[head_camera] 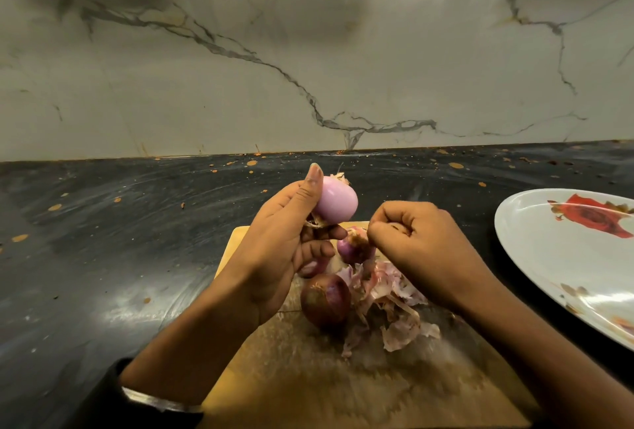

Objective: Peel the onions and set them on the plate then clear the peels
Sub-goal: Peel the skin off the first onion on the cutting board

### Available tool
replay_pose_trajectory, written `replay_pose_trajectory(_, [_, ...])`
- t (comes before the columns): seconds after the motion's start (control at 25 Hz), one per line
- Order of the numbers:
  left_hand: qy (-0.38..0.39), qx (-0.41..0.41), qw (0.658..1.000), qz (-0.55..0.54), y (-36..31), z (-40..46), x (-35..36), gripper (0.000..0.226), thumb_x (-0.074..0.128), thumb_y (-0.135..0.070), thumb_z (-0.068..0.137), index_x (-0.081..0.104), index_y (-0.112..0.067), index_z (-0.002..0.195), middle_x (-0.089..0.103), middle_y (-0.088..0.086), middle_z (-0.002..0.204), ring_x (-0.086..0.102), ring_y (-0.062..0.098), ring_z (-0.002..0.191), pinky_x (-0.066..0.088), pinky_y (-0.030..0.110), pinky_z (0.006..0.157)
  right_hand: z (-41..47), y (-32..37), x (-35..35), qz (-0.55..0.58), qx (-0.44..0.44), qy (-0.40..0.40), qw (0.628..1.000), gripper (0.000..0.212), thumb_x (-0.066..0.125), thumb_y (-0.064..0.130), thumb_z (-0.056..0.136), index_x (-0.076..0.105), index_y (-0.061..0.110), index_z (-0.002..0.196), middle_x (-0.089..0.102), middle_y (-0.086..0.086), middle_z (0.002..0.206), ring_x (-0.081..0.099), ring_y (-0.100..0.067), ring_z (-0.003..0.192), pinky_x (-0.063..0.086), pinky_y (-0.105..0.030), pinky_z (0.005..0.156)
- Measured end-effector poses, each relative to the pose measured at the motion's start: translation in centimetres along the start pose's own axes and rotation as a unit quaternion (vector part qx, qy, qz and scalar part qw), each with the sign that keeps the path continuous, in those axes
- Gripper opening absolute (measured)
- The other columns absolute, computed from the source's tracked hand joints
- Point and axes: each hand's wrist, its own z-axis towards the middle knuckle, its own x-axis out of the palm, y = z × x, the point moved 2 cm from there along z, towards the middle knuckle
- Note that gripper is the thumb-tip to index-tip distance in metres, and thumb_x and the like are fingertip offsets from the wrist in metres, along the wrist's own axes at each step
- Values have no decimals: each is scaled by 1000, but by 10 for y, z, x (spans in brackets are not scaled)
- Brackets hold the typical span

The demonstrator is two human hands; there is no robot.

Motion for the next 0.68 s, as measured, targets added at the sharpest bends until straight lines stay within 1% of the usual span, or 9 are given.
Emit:
replay_pose_trajectory(0.08, [-8,-2,1000,9,-1,1,-2,50,52,-58,81,68,-17,106,70,16,100,62,14,71,48,30,65,-2,2,1,-10,-2,17,1000,33,59,48,82,69,27,59,60,14,55,53,1,58,37,-12,51])
replay_pose_trajectory(0.12, [-9,-4,1000,12,-1,1,-2,53,52,-59,82,67,-16,108,71,15,98,62,12,70,48,29,64,-2,1,1,-15,-9,13,1000,38,62,46,88,67,31,53,60,14,55,54,1,59,37,-13,52])
replay_pose_trajectory(0.2, [-3,-8,1000,9,-1,2,-1,53,50,-58,83,66,-13,107,73,6,82,63,9,65,49,24,60,-2,1,0,-2,-23,-6,1000,44,63,39,92,65,35,48,62,13,54,55,-1,54,37,-14,51])
replay_pose_trajectory(0.28, [2,-13,1000,-2,-1,2,-1,54,51,-56,84,67,-10,104,71,1,73,62,7,61,49,20,56,-1,3,0,32,-48,-32,998,35,66,33,92,69,28,58,66,11,56,57,0,51,40,-12,51])
replay_pose_trajectory(0.32, [1,-15,1000,-7,-1,2,-2,54,53,-56,83,67,-8,104,71,1,72,61,6,61,49,19,55,-1,4,-1,59,-64,-55,995,28,68,31,92,70,24,65,67,8,59,59,-1,53,43,-14,52])
replay_pose_trajectory(0.4, [0,-20,1000,-23,0,3,-2,54,56,-54,81,68,-6,105,71,6,77,62,8,64,52,19,57,-2,6,-3,116,-91,-81,986,22,71,37,88,66,17,78,68,-1,67,65,-12,61,51,-29,56])
replay_pose_trajectory(0.44, [3,-21,999,-31,0,3,-2,55,58,-52,81,67,-3,106,72,11,82,63,10,67,54,20,58,-4,7,-2,142,-96,-75,982,28,72,42,83,63,15,84,68,-4,71,68,-15,64,54,-32,59])
replay_pose_trajectory(0.52, [15,-22,998,-50,0,2,0,54,59,-46,82,66,1,106,74,16,88,67,13,70,58,20,61,-6,9,2,151,-104,-63,981,34,78,42,77,60,16,89,71,-2,76,71,-15,67,59,-32,63])
replay_pose_trajectory(0.68, [18,-21,997,-78,2,2,1,58,64,-38,81,55,0,123,74,18,99,73,23,82,62,26,67,-3,2,3,139,-129,-100,977,18,81,12,82,69,19,94,73,4,80,72,-8,73,57,-18,65])
